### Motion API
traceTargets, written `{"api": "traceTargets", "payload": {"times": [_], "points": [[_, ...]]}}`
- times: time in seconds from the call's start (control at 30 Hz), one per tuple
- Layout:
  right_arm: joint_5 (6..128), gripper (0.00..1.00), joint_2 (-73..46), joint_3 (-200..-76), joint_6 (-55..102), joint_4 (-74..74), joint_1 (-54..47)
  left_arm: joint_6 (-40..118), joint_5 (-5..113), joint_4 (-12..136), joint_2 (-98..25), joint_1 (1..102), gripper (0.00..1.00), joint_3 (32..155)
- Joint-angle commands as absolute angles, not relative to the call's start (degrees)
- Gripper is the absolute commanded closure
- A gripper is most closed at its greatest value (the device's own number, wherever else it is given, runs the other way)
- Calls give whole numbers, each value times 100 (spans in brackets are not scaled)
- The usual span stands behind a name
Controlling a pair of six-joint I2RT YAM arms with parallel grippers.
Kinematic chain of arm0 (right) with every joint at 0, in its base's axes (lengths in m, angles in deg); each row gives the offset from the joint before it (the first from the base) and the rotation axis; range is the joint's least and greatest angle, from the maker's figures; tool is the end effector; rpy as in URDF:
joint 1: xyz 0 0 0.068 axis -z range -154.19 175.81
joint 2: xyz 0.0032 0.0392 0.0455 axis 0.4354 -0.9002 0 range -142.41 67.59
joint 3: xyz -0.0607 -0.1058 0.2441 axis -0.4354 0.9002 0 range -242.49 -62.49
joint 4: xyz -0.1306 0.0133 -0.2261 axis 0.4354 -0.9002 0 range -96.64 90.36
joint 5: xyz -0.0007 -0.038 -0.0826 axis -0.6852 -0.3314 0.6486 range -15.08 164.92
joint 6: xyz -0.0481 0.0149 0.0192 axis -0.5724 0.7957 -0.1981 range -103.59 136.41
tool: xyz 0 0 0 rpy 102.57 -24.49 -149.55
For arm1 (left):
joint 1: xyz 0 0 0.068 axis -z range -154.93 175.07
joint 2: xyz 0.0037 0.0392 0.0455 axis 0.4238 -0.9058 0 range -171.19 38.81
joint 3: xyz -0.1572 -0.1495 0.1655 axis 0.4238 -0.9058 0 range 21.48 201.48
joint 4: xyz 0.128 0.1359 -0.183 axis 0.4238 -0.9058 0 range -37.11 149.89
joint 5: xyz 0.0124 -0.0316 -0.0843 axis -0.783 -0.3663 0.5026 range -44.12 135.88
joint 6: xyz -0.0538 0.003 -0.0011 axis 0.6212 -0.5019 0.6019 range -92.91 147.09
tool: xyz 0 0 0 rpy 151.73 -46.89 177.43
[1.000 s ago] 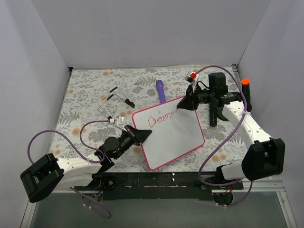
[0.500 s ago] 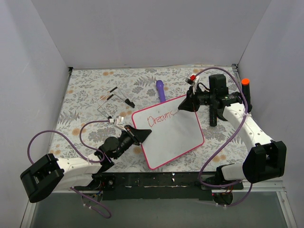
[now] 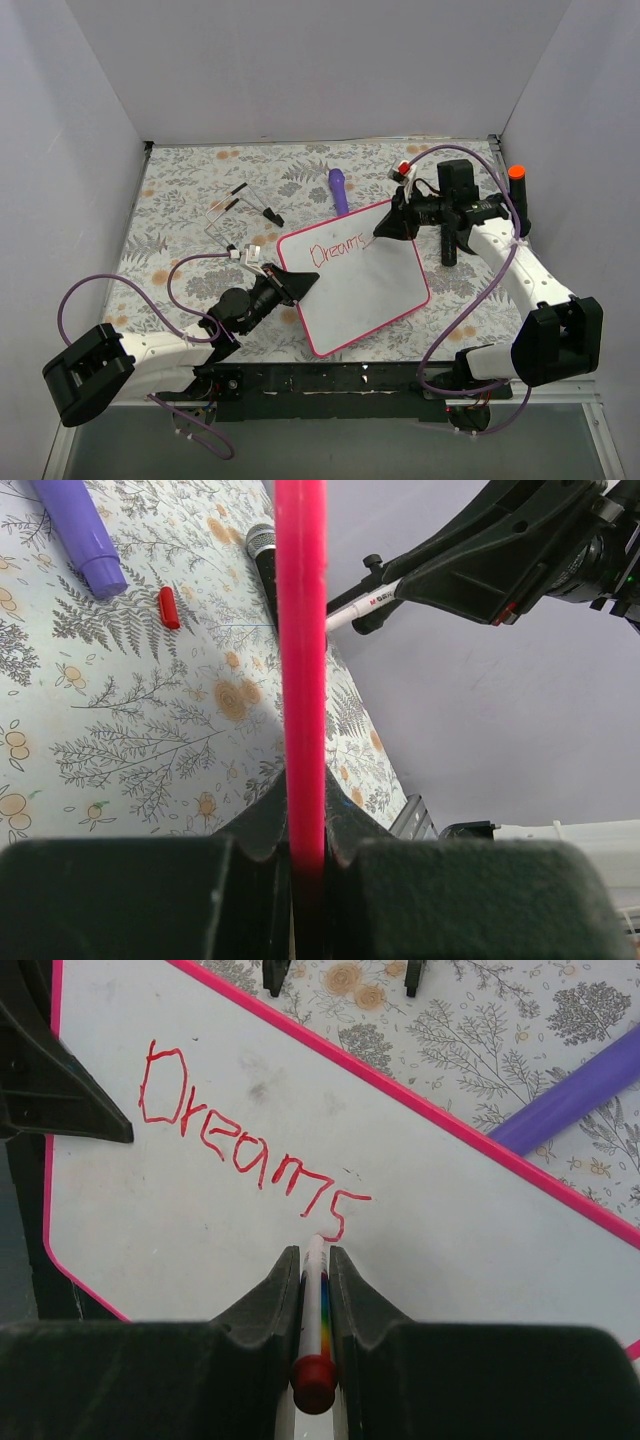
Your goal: Write a sentence on the whiteboard
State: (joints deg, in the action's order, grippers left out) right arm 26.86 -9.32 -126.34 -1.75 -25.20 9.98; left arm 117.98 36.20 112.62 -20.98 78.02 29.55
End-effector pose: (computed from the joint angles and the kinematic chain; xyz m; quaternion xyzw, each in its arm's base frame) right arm 0.2706 0.1042 0.3128 -0.4094 0.7355 0.3588 0.4033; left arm 0.1223 -0.1520 0.1886 -0.2840 0.6409 -0.6573 0.2768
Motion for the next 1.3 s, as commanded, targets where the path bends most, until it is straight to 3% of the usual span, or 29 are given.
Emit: {"api": "traceTargets", "payload": {"times": [0.0,0.4,1.27], "points": [[2412,99,-967,-12849,-161,-2521,929,11946,3700,12317,-1955,7772,100,3097],[1814,99,-449,-13377,-223,-2750,1104,11946,3621,12273,-1885,7754,100,2992],[1269,99,360,-12419,-302,-2398,1764,11867,3691,12264,-1524,7719,100,2816]]}}
